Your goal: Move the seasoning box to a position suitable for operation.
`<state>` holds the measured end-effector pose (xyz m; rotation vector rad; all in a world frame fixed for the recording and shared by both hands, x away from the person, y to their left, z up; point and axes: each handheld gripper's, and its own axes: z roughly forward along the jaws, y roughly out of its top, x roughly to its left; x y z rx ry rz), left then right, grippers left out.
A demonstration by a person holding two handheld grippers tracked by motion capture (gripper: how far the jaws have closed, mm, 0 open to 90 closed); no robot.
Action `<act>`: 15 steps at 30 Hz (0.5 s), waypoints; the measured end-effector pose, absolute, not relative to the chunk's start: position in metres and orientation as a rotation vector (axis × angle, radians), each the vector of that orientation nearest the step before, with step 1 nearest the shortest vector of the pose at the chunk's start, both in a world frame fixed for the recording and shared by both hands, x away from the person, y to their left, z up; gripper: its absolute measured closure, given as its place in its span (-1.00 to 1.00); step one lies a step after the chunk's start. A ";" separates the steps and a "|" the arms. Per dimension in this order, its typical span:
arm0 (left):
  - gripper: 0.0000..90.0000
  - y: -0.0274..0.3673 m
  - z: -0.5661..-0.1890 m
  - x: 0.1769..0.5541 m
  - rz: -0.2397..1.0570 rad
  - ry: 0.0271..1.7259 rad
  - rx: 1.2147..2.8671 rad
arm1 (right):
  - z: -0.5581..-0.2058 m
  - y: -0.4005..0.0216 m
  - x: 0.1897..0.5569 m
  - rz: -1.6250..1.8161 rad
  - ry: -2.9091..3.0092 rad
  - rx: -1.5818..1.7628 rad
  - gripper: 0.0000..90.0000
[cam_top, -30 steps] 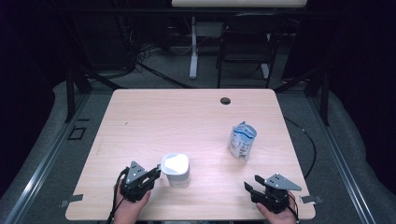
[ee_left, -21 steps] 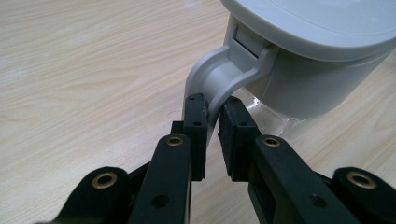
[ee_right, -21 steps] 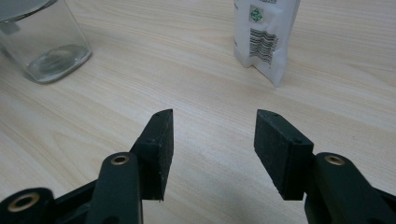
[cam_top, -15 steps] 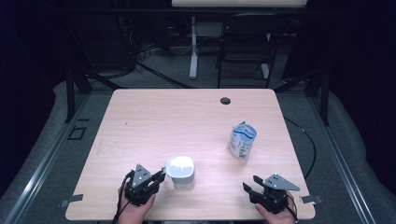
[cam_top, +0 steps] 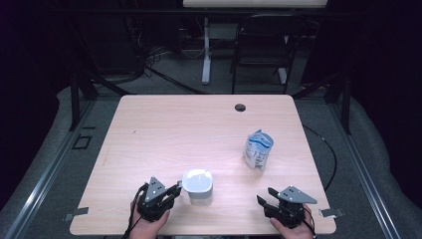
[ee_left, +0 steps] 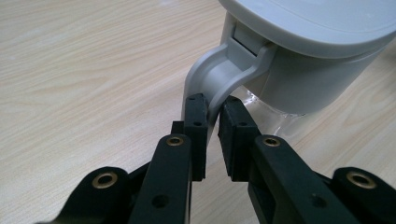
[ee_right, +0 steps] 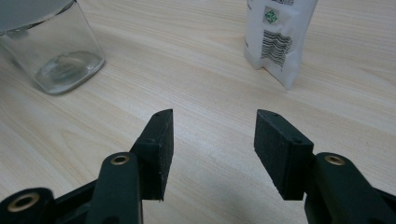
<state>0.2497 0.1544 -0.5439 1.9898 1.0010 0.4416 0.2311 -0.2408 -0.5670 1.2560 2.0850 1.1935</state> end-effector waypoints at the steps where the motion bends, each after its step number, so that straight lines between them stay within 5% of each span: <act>1: 0.82 0.155 -0.544 0.250 0.438 1.002 1.990 | -0.567 -0.241 0.231 1.192 2.085 1.255 0.06; 15: 0.67 0.168 -0.526 0.242 0.373 0.978 1.944 | -0.565 -0.238 0.230 1.198 2.093 1.245 0.06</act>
